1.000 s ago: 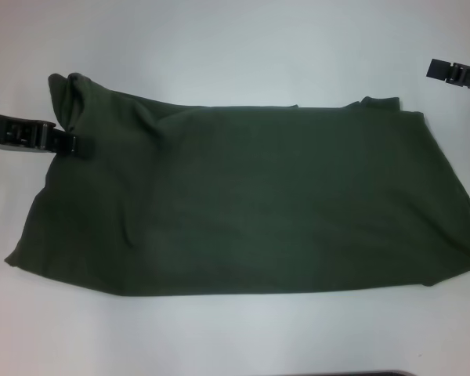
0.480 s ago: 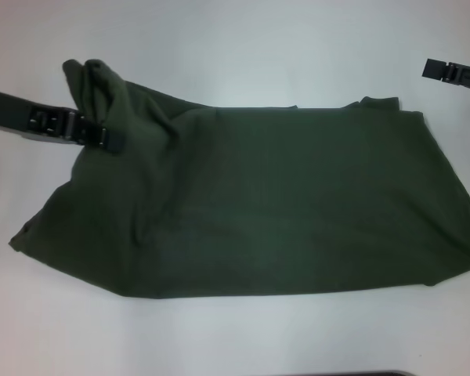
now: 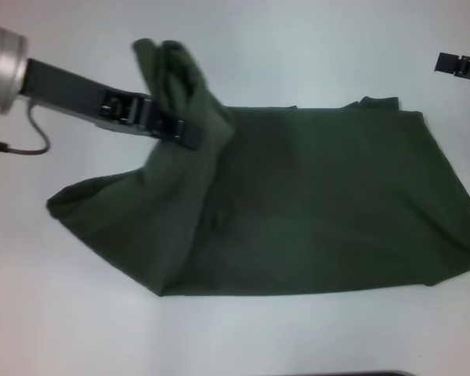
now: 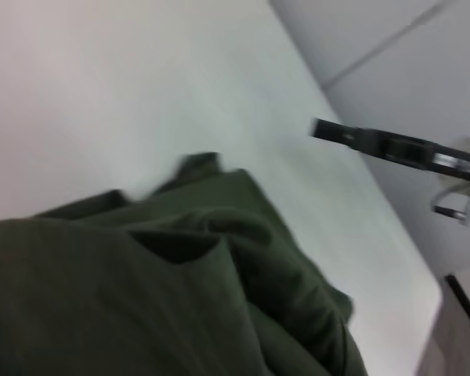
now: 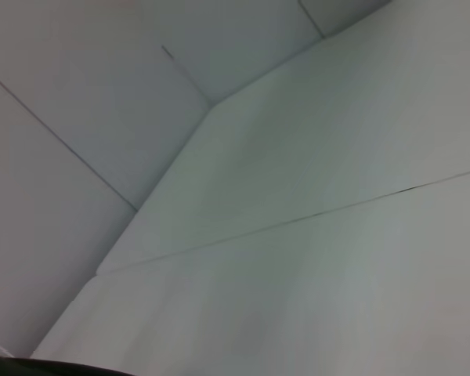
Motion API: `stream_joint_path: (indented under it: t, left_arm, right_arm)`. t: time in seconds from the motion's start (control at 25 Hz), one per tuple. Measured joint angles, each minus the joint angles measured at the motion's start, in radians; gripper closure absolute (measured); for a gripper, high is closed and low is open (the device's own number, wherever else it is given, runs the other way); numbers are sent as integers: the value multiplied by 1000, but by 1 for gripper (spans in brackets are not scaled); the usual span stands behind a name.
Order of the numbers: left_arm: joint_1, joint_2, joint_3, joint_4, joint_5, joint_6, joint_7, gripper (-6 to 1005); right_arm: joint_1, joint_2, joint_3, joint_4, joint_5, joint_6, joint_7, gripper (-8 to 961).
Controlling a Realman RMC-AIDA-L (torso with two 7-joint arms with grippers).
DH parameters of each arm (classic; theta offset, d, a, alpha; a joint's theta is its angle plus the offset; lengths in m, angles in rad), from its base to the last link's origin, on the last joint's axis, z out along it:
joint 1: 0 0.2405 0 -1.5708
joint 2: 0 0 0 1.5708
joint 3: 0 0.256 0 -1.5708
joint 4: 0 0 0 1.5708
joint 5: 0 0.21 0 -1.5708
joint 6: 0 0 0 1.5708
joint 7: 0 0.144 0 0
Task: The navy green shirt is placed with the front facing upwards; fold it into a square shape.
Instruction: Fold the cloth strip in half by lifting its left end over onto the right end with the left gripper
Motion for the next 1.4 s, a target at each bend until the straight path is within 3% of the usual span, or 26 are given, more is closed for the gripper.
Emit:
stream_joint_path:
  t: [0.36, 0.88, 1.2, 1.4]
  left_arm:
    - [1, -4, 182, 3, -154, -106, -81, 911]
    - [-26, -5, 356, 110, -307, -305, -96, 912]
    - [-27, -7, 454, 144, -369, -398, -100, 912]
    - [-13, -7, 466, 148, -375, -425, -101, 911]
  right_arm:
    - [0, -30, 5, 0, 2, -5, 10, 30]
    - [0, -45, 3, -28, 2, -15, 24, 30]
    - [-9, -51, 9, -41, 2, -27, 29, 30]
    - [-13, -60, 12, -43, 2, -29, 29, 30]
